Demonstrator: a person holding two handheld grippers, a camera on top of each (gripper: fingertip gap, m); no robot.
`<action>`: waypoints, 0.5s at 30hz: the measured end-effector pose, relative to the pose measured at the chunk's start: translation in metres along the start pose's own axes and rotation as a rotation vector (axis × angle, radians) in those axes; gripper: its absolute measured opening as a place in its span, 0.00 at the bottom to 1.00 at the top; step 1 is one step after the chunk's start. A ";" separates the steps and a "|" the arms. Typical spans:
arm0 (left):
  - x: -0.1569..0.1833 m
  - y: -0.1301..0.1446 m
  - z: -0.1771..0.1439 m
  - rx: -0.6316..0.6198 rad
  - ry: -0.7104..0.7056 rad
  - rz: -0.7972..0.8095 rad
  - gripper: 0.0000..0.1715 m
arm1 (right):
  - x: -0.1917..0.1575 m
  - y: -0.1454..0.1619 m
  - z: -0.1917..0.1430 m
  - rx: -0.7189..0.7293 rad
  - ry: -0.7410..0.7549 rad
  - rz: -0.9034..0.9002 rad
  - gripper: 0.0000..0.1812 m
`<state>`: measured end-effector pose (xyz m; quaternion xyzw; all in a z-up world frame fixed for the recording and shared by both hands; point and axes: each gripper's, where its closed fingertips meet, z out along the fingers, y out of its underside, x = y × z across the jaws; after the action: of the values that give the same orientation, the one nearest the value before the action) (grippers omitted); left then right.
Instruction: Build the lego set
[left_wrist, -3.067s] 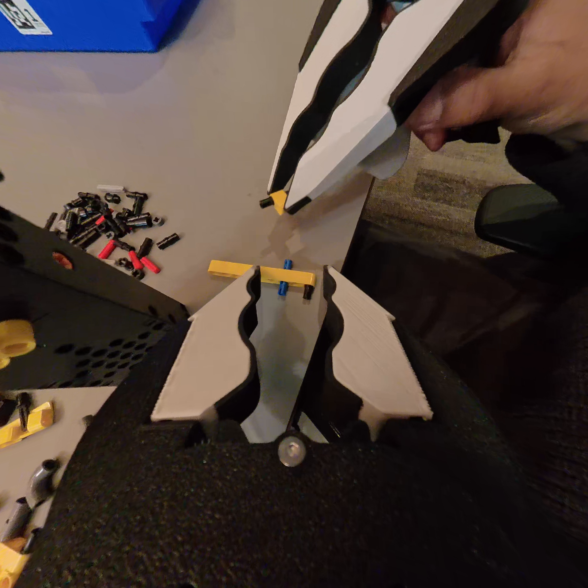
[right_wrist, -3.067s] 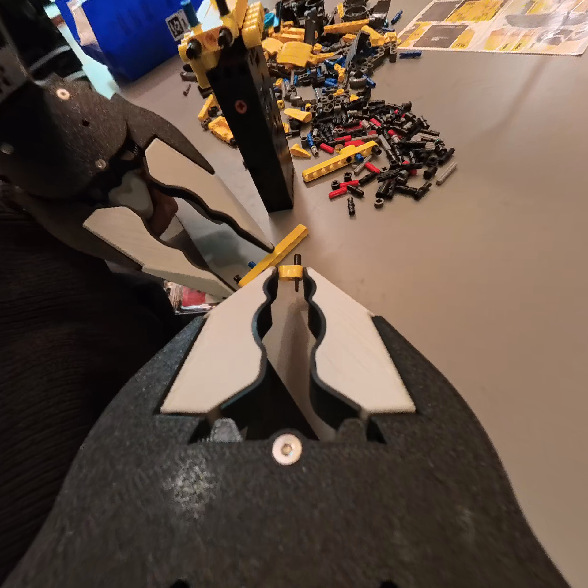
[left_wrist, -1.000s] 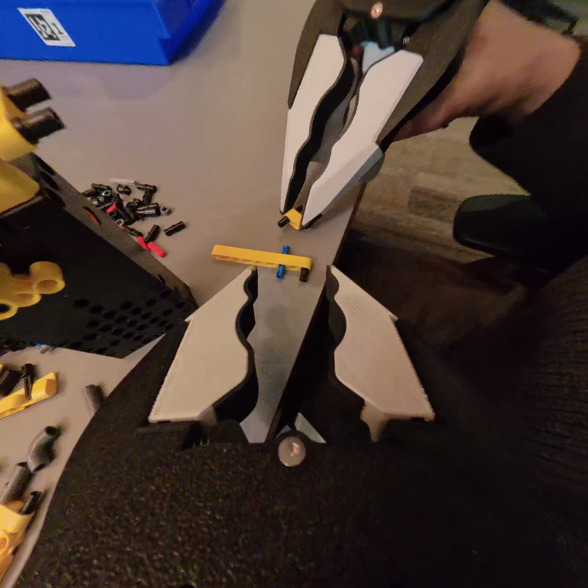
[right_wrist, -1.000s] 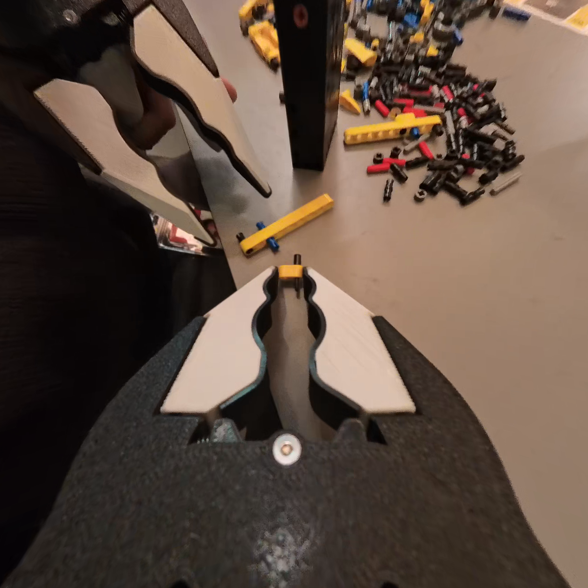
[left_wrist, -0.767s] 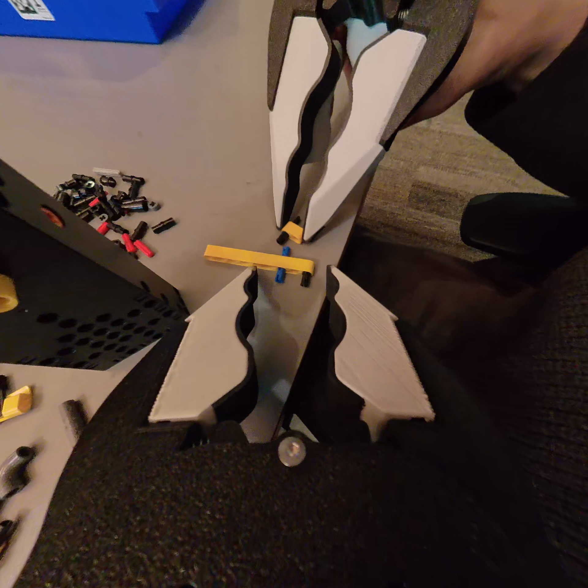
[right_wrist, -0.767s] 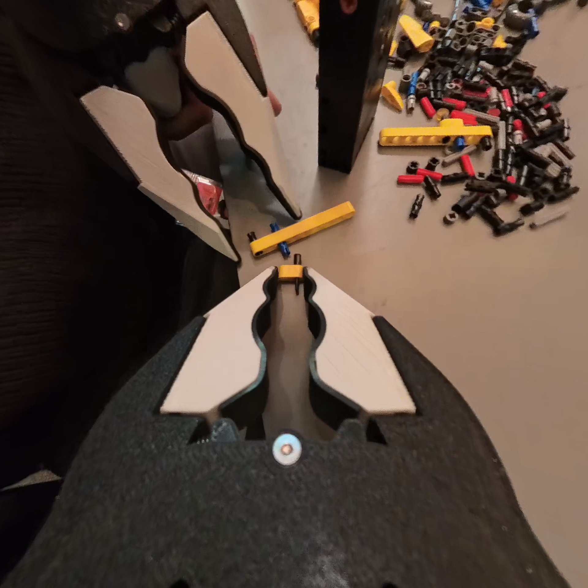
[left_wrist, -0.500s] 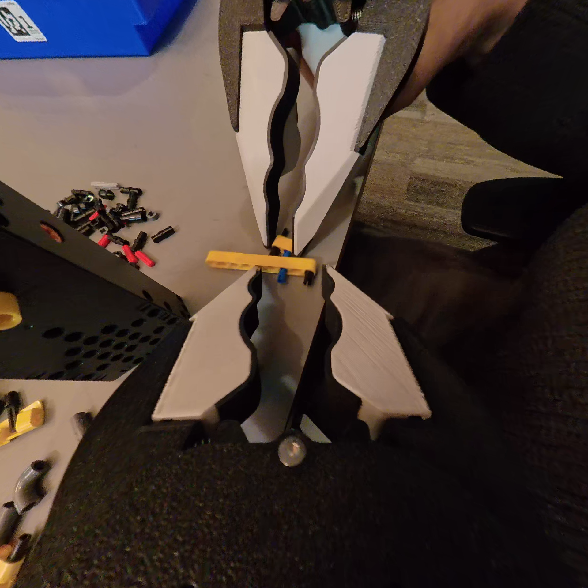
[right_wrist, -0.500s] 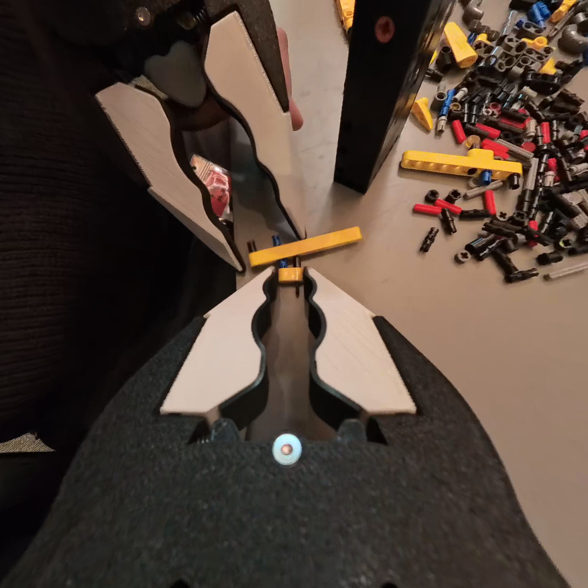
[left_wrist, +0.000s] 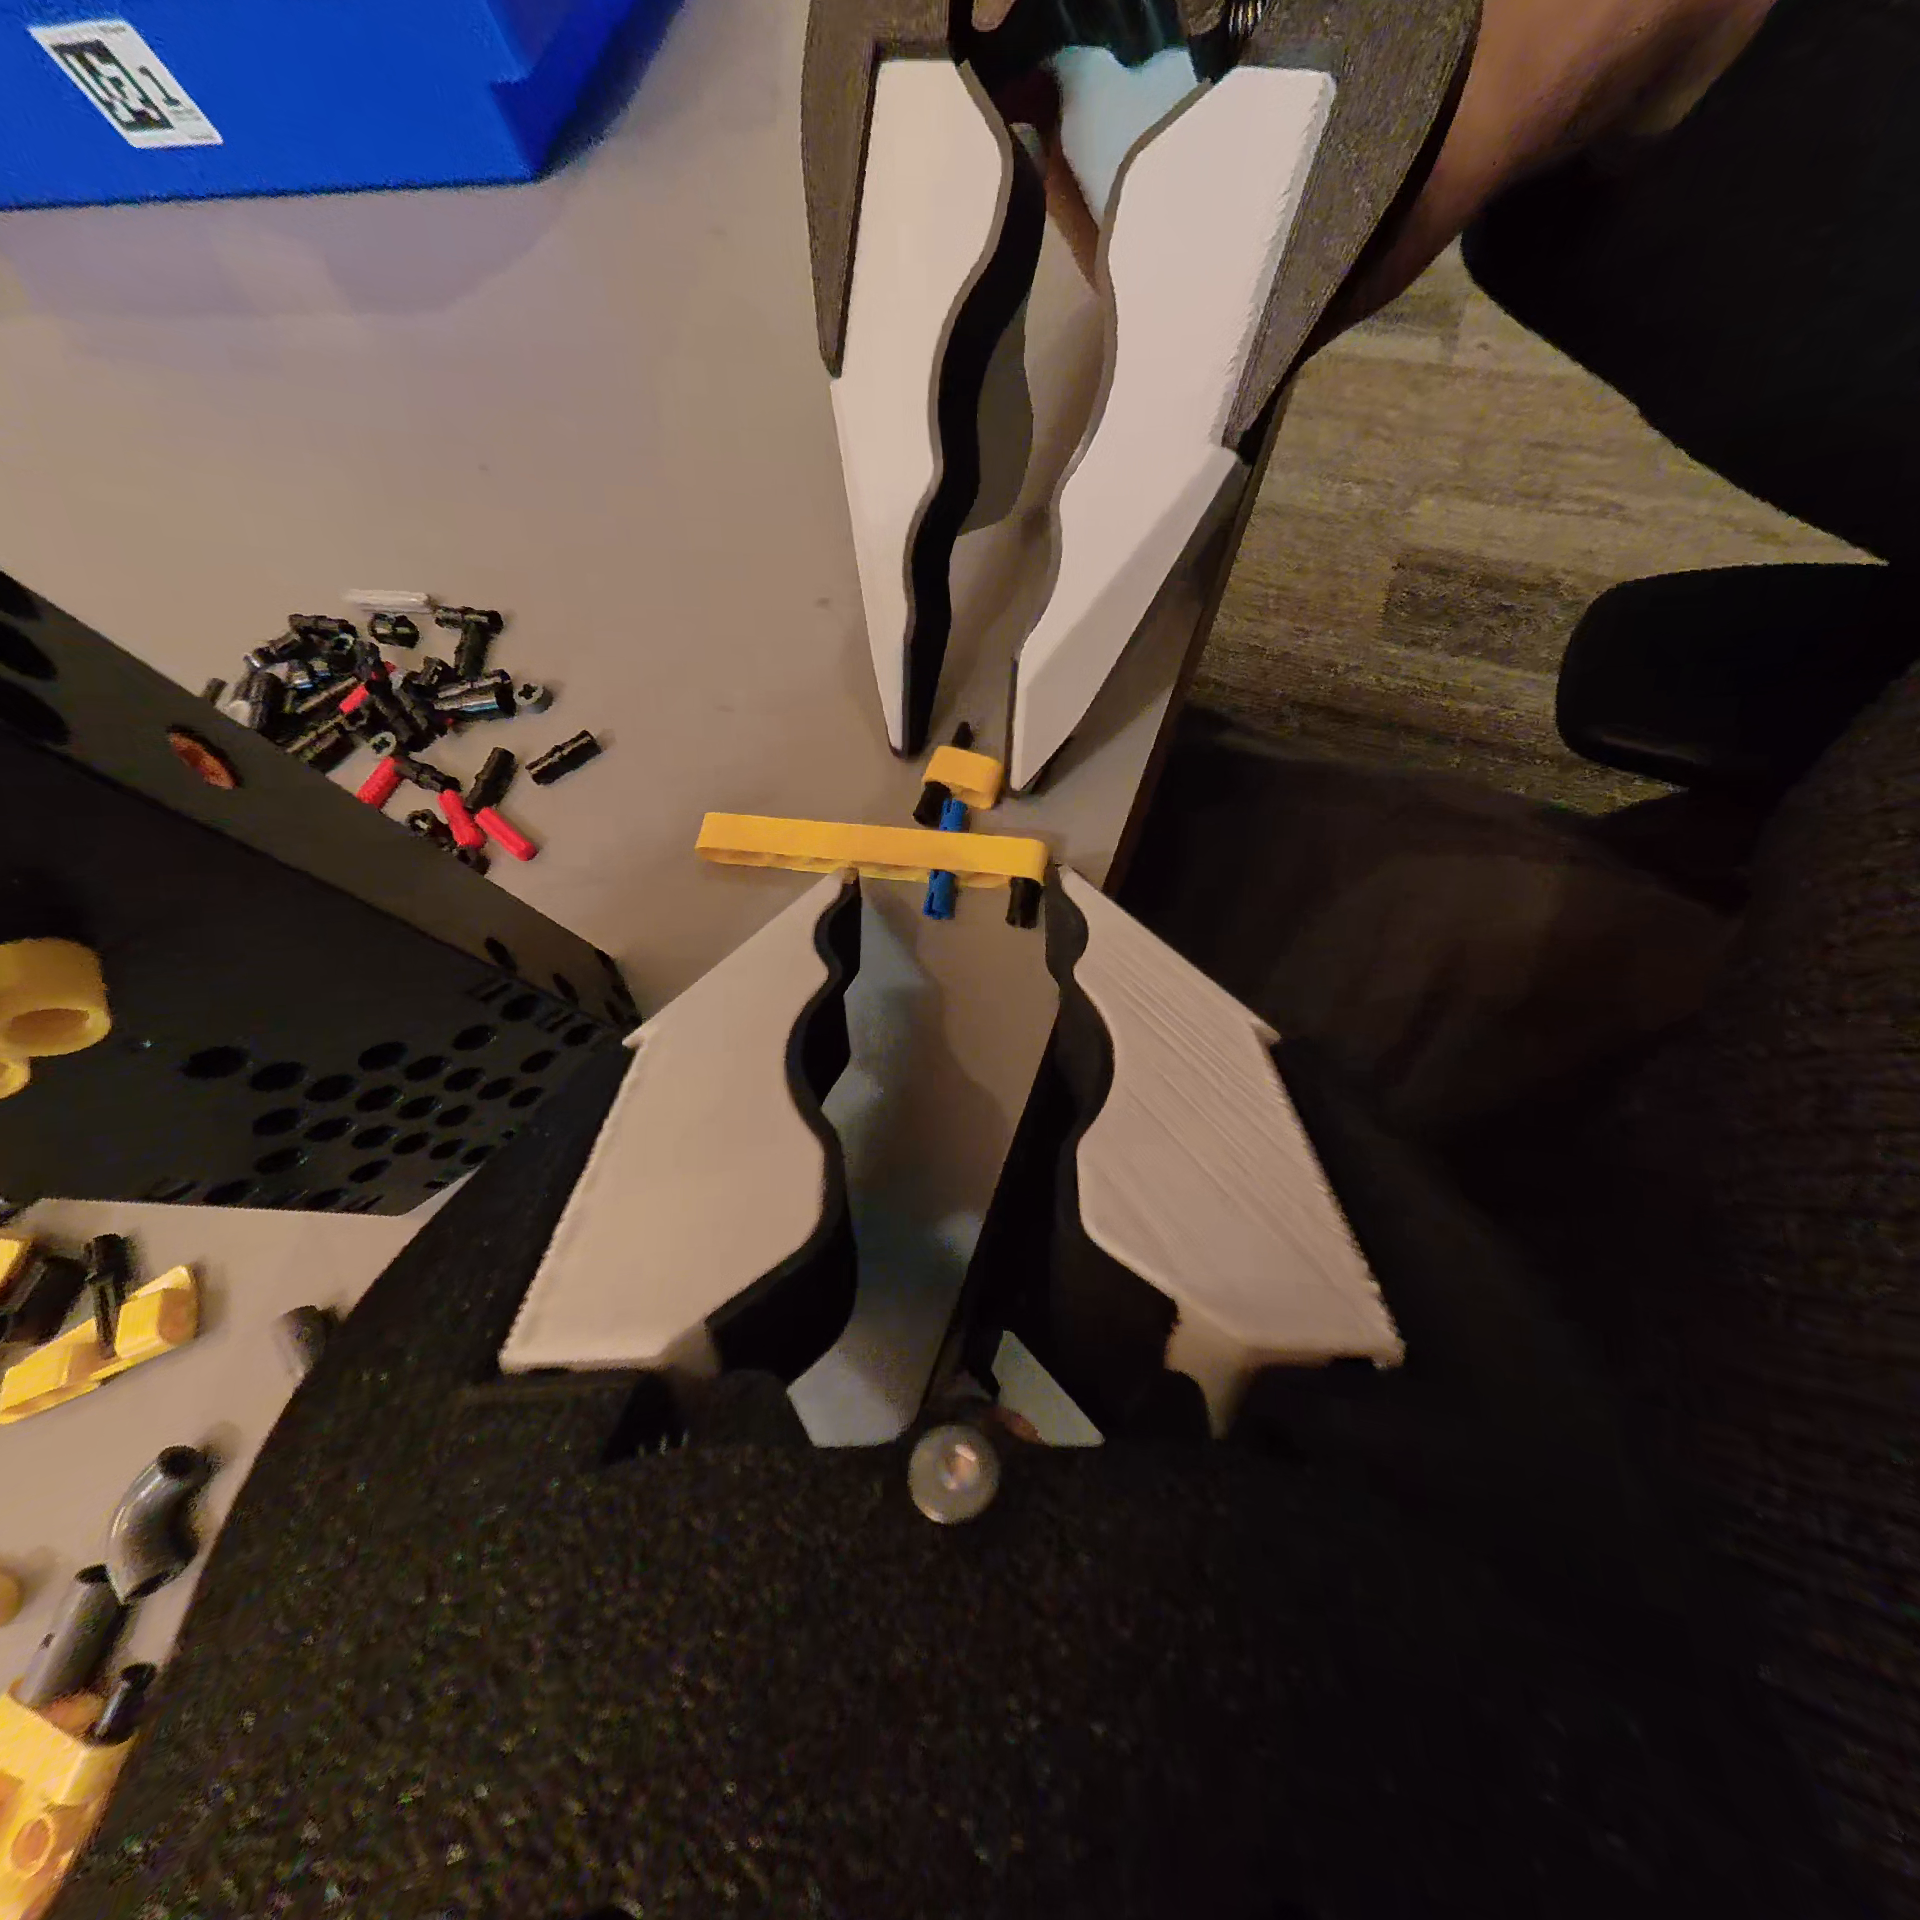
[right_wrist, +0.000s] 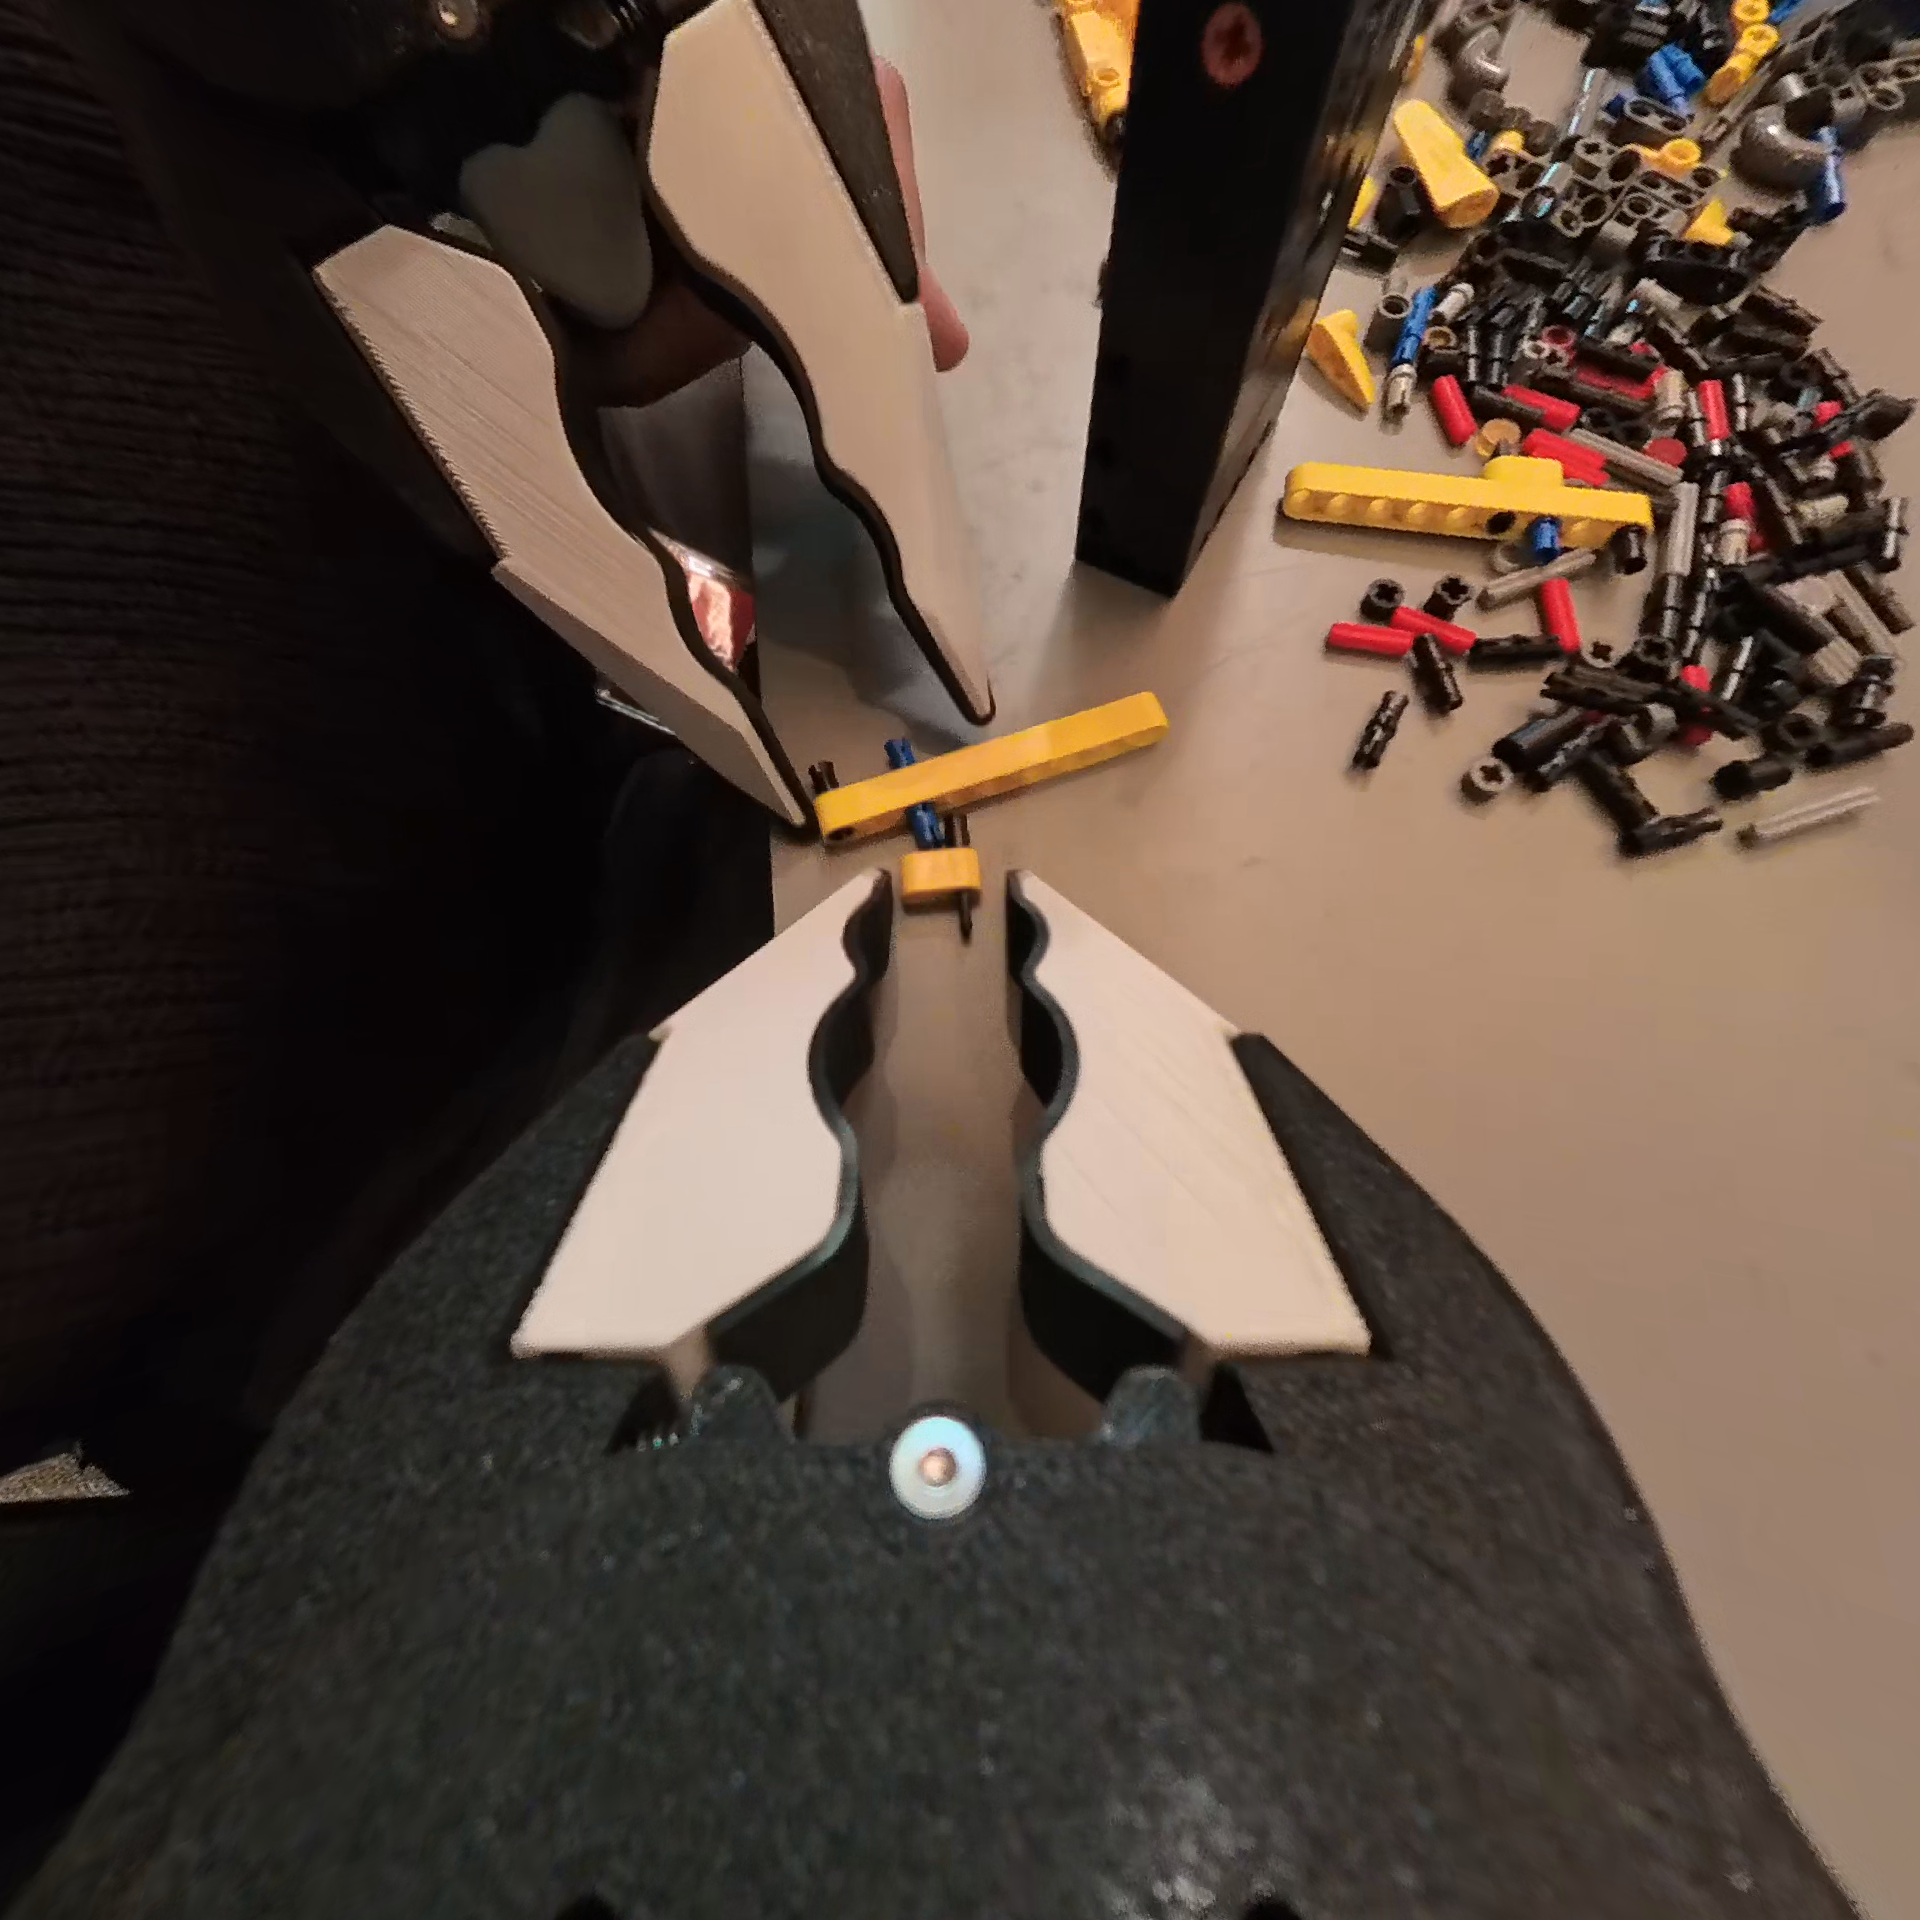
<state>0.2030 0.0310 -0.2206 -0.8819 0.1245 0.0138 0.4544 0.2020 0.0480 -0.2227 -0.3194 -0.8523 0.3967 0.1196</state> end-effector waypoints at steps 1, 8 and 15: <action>0.000 0.000 0.000 0.002 -0.004 -0.001 0.20 | 0.000 0.001 -0.001 0.003 0.000 0.010 0.12; -0.001 -0.002 0.003 0.006 -0.005 -0.014 0.20 | 0.003 0.003 -0.004 0.004 0.016 0.016 0.12; 0.006 -0.001 0.002 0.002 0.058 -0.014 0.13 | 0.001 0.000 0.000 0.005 0.011 0.017 0.11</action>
<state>0.2094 0.0321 -0.2223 -0.8824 0.1311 -0.0150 0.4516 0.2012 0.0489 -0.2228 -0.3284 -0.8479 0.3979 0.1219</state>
